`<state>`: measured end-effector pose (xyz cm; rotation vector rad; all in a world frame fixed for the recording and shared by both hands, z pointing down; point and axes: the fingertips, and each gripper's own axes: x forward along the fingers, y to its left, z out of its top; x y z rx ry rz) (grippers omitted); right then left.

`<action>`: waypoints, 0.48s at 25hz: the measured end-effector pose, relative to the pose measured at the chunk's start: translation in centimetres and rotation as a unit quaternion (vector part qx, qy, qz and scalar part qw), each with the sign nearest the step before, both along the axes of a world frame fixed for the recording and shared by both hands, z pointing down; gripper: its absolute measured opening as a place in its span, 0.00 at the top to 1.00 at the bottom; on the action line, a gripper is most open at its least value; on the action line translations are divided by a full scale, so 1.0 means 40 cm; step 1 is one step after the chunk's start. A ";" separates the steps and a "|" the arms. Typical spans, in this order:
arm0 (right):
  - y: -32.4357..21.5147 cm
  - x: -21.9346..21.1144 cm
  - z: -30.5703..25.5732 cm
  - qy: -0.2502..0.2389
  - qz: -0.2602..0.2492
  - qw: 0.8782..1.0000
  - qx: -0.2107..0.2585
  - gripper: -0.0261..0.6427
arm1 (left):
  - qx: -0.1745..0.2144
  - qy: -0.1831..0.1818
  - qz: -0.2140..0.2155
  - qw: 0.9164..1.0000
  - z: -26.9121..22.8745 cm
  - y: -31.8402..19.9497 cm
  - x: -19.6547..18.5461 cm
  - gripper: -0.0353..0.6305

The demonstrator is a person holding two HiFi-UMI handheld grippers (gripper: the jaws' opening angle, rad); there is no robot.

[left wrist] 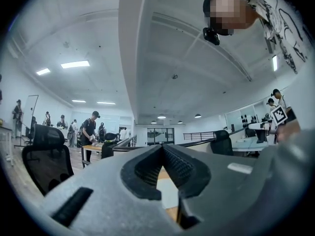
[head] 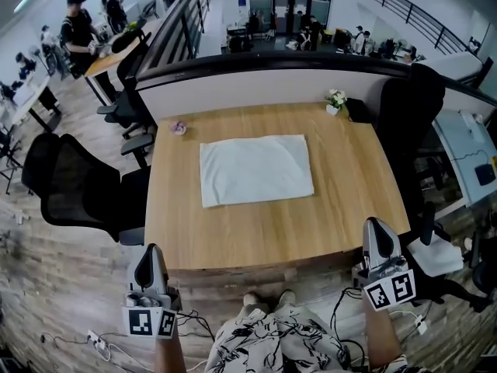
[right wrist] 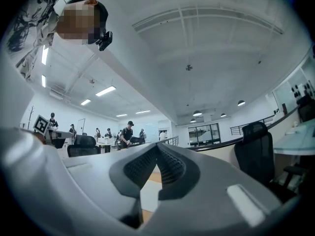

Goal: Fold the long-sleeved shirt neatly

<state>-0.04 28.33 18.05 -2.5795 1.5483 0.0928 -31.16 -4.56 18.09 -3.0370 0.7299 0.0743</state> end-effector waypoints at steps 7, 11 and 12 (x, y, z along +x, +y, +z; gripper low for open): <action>0.102 0.052 -0.020 0.025 0.018 1.000 0.000 0.95 | 0.006 -0.002 -0.037 0.999 0.009 0.018 -0.037 0.94; 0.161 0.077 0.019 0.019 0.038 0.999 -0.006 0.95 | 0.005 -0.013 -0.054 0.998 0.033 0.038 -0.050 0.94; 0.167 0.082 0.026 0.016 0.042 0.999 -0.005 0.95 | 0.002 -0.014 -0.056 0.998 0.040 0.042 -0.050 0.94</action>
